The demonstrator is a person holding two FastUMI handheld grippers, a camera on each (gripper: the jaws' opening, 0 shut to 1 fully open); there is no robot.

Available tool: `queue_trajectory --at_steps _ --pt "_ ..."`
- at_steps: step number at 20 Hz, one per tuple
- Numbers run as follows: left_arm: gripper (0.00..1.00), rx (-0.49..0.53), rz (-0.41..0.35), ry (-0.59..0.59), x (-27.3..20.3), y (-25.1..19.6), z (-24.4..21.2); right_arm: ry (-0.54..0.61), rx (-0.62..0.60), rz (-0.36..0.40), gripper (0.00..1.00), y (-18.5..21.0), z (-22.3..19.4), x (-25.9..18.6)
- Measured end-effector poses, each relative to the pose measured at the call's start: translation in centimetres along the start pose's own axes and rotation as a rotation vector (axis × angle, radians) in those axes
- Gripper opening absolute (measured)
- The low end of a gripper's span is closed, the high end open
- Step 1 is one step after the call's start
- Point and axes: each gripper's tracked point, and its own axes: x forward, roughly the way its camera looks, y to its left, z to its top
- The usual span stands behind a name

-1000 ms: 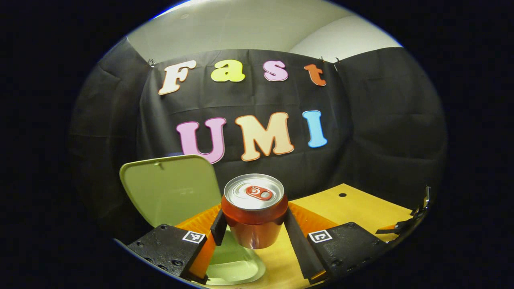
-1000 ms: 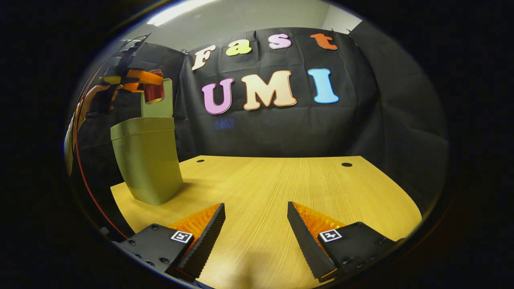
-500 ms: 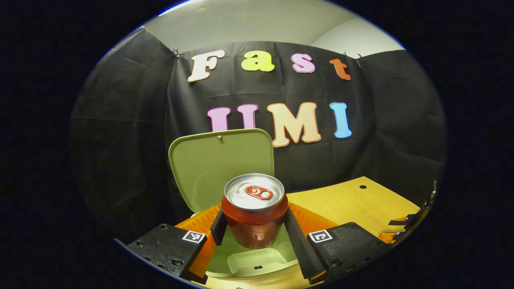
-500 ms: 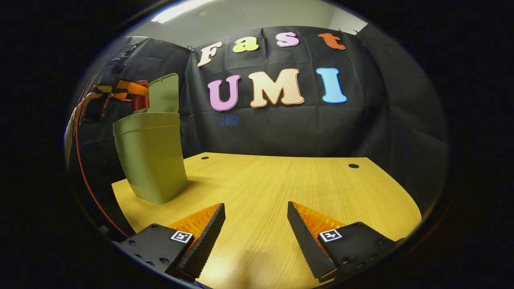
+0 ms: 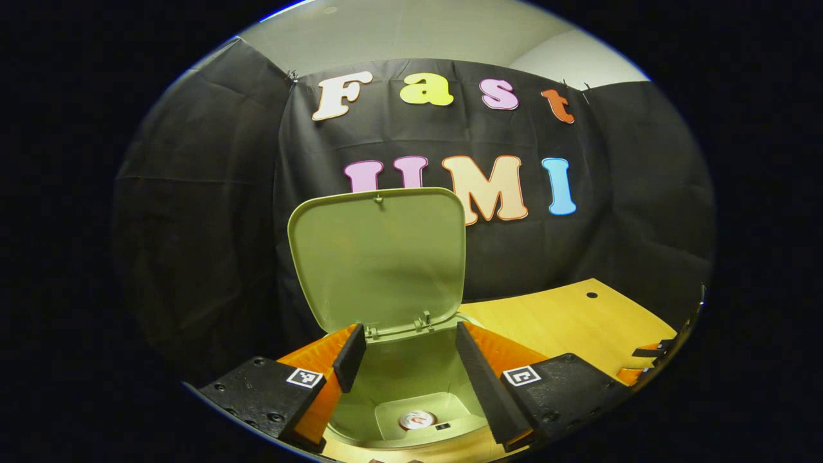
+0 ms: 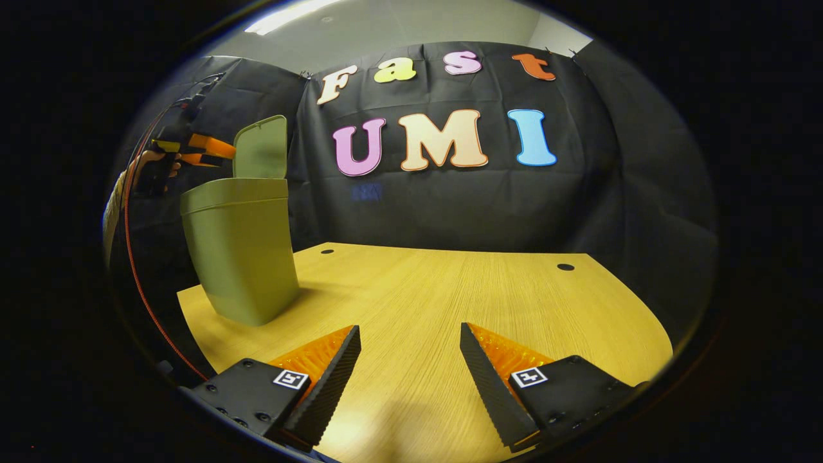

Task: Press the lid of the desktop garbage bin to open it, pick up the crumpled paper on the desktop and throw it into the bin, then pick up the pop can on the desktop and drop it into the bin, and finally close the garbage bin lid.

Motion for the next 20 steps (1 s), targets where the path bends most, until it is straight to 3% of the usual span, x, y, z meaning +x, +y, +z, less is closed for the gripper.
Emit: queue_trajectory --at_steps 7,20 --pt "0.89 -0.005 0.014 -0.042 0.1 0.4 3.0 0.003 0.003 -0.005 0.98 -0.3 0.0 0.0" --pt "0.91 0.011 0.006 -0.159 2.0 -0.2 13.3 0.014 0.016 -0.035 0.98 -1.0 -0.8 -1.0"
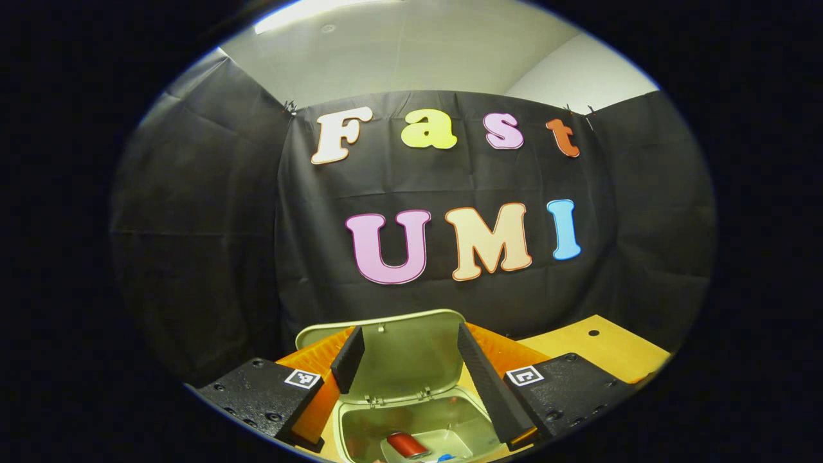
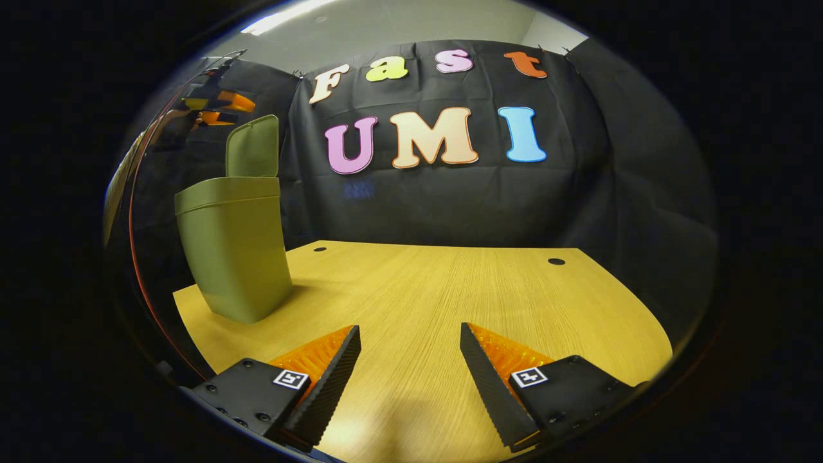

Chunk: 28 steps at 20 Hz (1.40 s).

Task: Press the lid of the desktop garbage bin to open it, pick up the crumpled paper on the desktop and throw it into the bin, then pick up the pop can on the desktop and drop it into the bin, and finally close the garbage bin lid.

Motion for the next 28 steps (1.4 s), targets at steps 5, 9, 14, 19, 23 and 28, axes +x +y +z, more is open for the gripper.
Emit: queue_trajectory --at_steps 5,9,14,19,23,28 --pt "0.89 0.036 0.017 -0.012 2.3 0.4 1.1 0.004 0.005 -0.011 0.98 -0.2 -0.2 -0.3" --pt "0.89 0.013 0.034 0.017 4.3 1.5 0.4 0.005 0.011 -0.02 0.98 -0.4 -0.4 -0.6" --pt "0.92 -0.006 0.047 0.037 5.3 2.3 -0.3 0.021 0.019 -0.021 0.98 -0.4 -0.9 -0.2" --pt "0.92 -0.039 0.017 0.042 5.0 2.2 -0.4 0.027 0.014 -0.005 0.98 0.1 -1.0 0.3" --pt "0.92 -0.071 0.002 0.041 3.4 1.9 -0.7 0.02 0.013 0.01 0.98 0.6 -1.0 0.2" --pt "0.89 -0.042 -0.022 0.03 0.4 0.7 -1.6 0.011 0.011 0.027 0.98 0.9 -0.9 0.3"
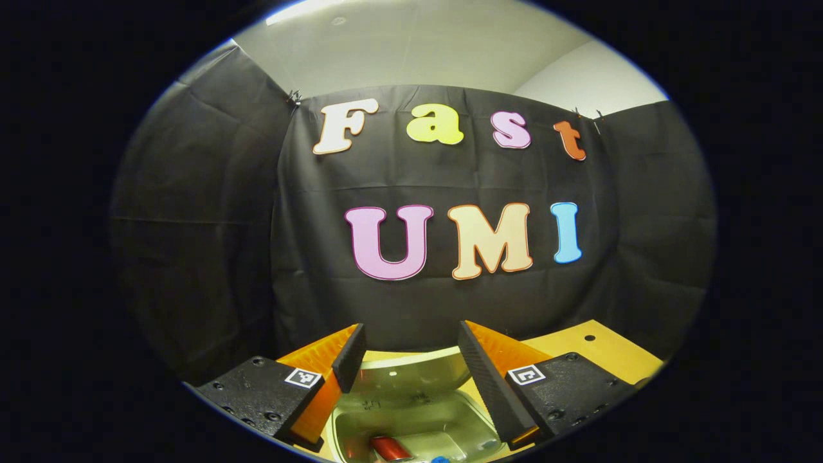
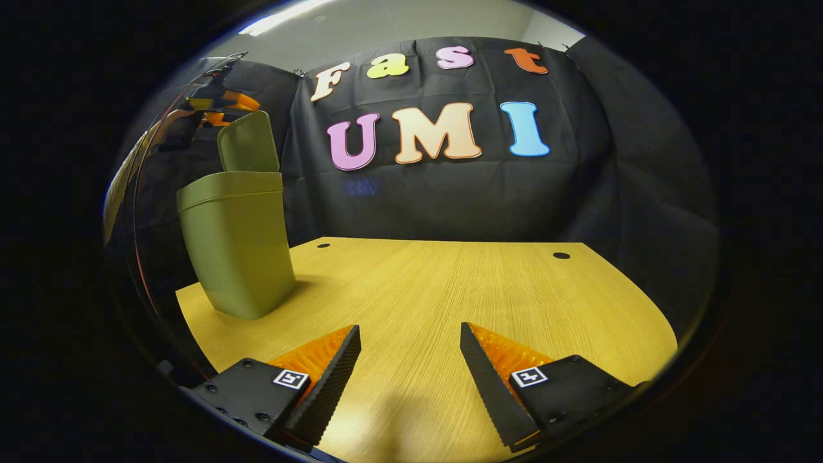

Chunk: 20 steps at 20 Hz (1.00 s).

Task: Press the lid of the desktop garbage bin to open it, pick up the crumpled paper on the desktop and throw it into the bin, then pick up the pop can on the desktop and drop it into the bin, and finally close the garbage bin lid.

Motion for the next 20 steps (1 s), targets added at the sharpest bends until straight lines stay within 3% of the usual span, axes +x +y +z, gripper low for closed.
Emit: queue_trajectory --at_steps 1,2,5,6,7,8,20 --pt "0.93 0.009 -0.015 0.009 -0.6 -0.6 -0.6 0.001 -0.001 0.002 0.98 0.0 0.1 0.1" --pt "0.89 0.017 -0.019 0.018 -1.2 -0.8 -1.3 0.001 -0.003 0.006 0.98 0.1 0.0 0.2" --pt "0.97 0.027 -0.037 0.034 -2.3 -1.5 -3.5 0.0 -0.011 0.021 0.98 0.6 -0.1 0.3" --pt "0.92 0.024 -0.044 0.043 -2.5 -1.7 -4.3 0.0 -0.015 0.025 0.98 0.8 -0.1 0.3" --pt "0.97 0.019 -0.048 0.054 -3.0 -1.9 -5.3 0.003 -0.02 0.029 0.98 1.0 -0.2 0.4" --pt "0.92 0.014 -0.055 0.064 -3.2 -2.0 -6.3 0.006 -0.023 0.033 0.98 1.0 -0.3 0.5" --pt "0.92 0.01 -0.071 0.08 -6.0 -3.1 -13.3 0.018 -0.059 0.057 0.98 2.3 -0.9 1.0"
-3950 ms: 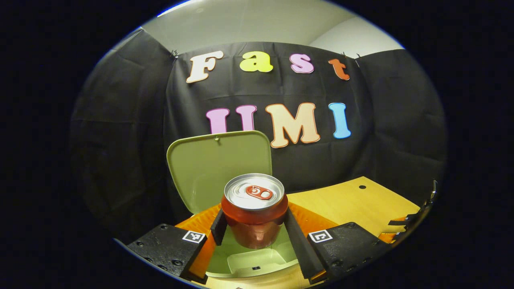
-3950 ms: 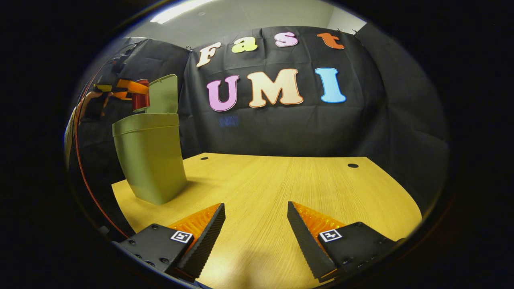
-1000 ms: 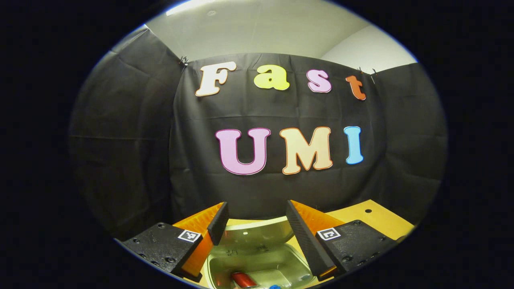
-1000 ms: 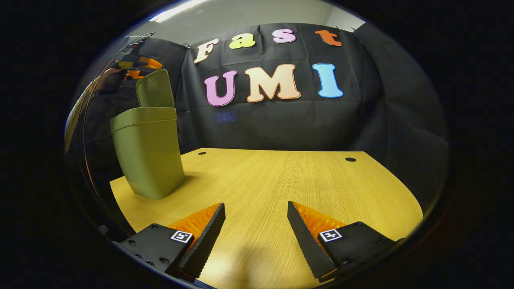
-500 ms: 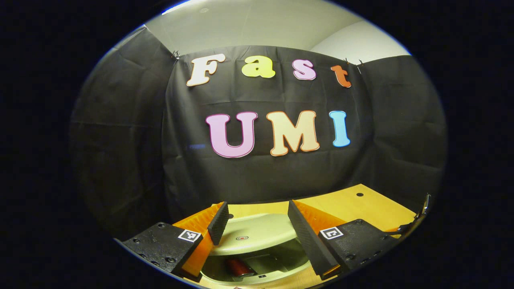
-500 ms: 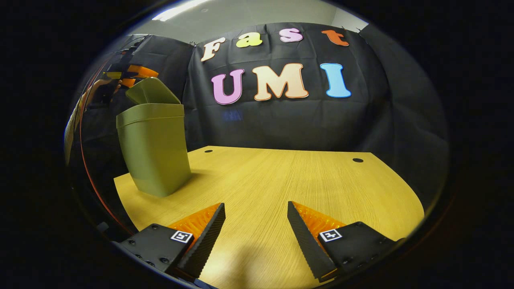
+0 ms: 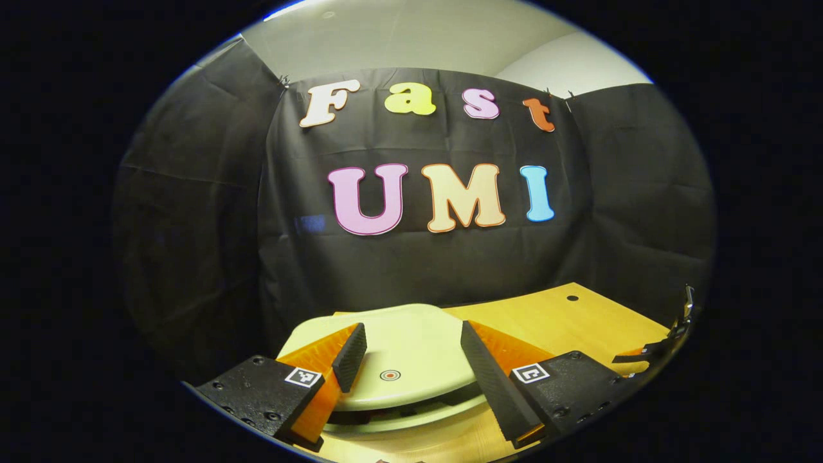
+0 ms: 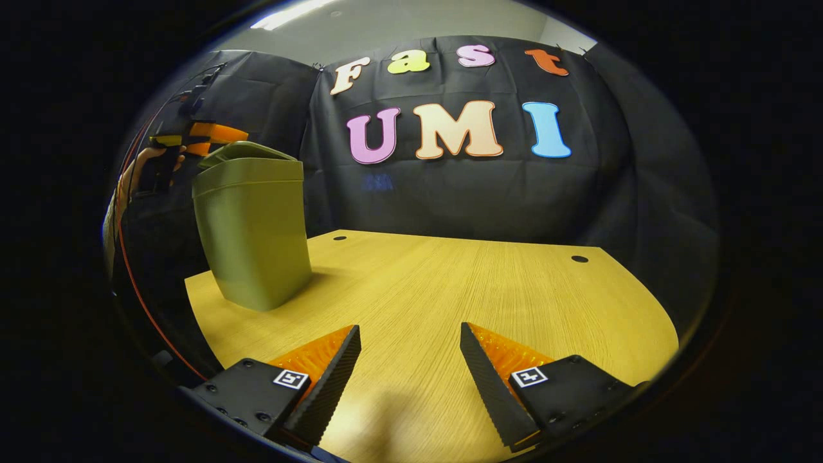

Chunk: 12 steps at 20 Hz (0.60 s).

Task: Press the lid of the desktop garbage bin to open it, pick up the crumpled paper on the desktop and throw it into the bin, then pick up the pop can on the desktop and drop it into the bin, and finally close the garbage bin lid.

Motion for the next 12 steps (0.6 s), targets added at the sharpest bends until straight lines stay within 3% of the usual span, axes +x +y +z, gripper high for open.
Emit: queue_trajectory --at_steps 6,12 --pt "0.93 -0.051 0.001 -0.008 -0.3 -0.1 -1.5 0.002 -0.01 0.005 0.98 0.4 -0.3 0.0" --pt "0.93 -0.019 0.022 -0.023 -0.8 0.2 -2.1 0.003 -0.007 0.008 0.98 0.2 -0.6 0.2"
